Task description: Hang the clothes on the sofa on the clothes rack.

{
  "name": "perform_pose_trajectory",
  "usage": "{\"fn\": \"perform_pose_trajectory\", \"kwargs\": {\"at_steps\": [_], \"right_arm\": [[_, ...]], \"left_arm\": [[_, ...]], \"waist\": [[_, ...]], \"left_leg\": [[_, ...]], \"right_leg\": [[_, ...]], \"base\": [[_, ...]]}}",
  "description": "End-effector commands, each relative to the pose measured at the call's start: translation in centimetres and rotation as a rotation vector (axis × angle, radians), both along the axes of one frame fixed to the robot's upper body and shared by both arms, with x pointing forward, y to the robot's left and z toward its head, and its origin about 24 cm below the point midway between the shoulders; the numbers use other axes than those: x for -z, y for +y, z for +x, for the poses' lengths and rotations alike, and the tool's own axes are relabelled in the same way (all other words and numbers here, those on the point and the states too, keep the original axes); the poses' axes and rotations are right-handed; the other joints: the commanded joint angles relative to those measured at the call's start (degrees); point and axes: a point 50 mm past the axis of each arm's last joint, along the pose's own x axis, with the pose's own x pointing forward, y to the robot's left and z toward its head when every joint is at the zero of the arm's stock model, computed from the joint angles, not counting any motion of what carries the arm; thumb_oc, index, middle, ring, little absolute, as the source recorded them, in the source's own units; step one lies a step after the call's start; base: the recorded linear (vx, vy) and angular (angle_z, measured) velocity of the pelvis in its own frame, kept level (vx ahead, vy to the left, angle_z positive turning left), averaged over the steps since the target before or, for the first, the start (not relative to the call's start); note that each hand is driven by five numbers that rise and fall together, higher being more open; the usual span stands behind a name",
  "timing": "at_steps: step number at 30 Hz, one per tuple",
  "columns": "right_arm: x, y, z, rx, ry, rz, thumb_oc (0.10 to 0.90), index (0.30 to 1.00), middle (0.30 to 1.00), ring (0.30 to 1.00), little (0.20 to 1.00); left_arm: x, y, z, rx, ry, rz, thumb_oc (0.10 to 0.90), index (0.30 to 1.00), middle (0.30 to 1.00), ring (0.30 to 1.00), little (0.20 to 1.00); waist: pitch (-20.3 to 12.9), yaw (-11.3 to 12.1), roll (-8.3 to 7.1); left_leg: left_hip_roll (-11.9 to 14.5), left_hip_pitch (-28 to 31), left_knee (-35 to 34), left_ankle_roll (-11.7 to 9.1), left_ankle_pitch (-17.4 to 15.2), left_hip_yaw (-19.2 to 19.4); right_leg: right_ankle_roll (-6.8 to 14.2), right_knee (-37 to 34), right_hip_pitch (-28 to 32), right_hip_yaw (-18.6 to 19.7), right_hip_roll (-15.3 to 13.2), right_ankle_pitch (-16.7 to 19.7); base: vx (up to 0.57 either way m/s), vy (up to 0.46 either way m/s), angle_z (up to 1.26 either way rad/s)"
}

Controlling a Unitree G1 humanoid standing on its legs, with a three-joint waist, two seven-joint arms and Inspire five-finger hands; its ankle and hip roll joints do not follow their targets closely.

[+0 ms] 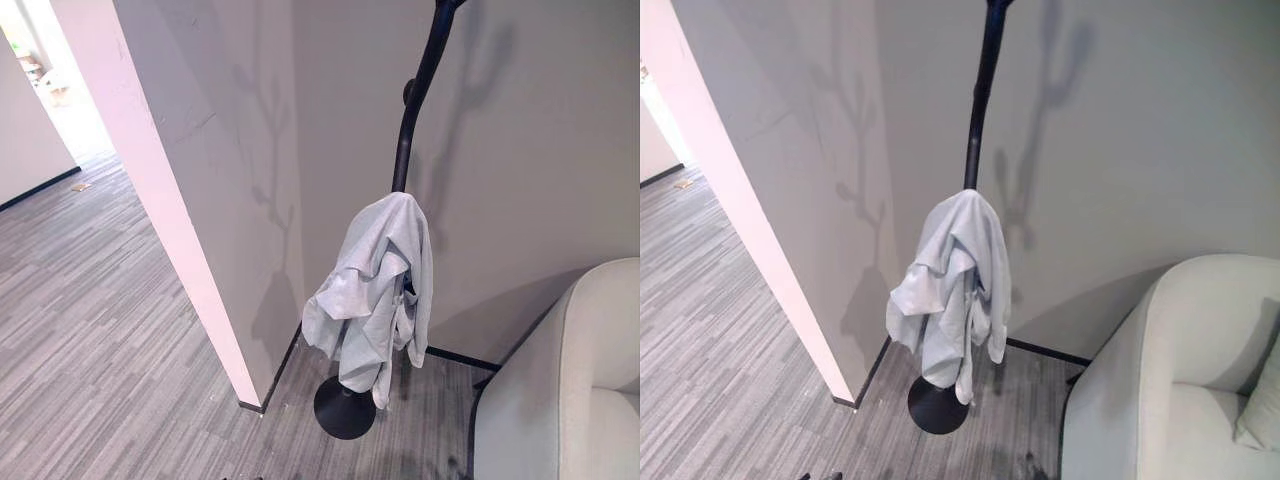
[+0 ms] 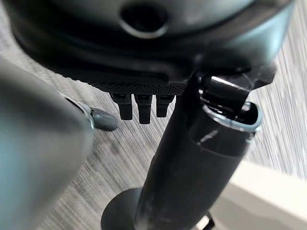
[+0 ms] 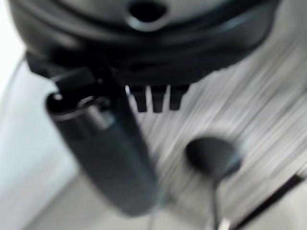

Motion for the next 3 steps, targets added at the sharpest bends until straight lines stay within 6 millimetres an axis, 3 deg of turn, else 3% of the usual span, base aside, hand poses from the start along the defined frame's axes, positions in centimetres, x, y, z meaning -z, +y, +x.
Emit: {"fn": "perform_pose_trajectory", "kwargs": {"at_steps": [1, 3], "right_arm": [[-0.55, -1.03, 5.41, 0.004, -0.111, -0.019, 0.800, 0.900, 0.900, 0.900, 0.900], [-0.40, -0.72, 4.95, -0.018, -0.082, -0.005, 0.800, 0.900, 0.900, 0.900, 0.900]], "left_arm": [[-0.41, -0.21, 3.24, 0.029, -0.080, 0.011, 0.800, 0.900, 0.900, 0.900, 0.900], [-0.42, -0.26, 3.35, 0.044, -0.079, 0.015, 0.800, 0.900, 0.900, 0.900, 0.900]], "waist": [[1.0, 1.2, -1.02], [1.0, 1.3, -0.99]], "left_leg": [[1.6, 6.7, 0.5, -1.8, -10.6, 0.7], [1.5, 6.6, 0.5, -1.8, -10.6, 0.6]], "right_leg": [[2.2, 0.9, -5.1, -3.0, -0.7, 1.1], [2.2, 0.9, -5.0, -3.1, -0.8, 1.1]], "base": [[0.00, 0.000, 0.00], [0.00, 0.000, 0.00]]}}
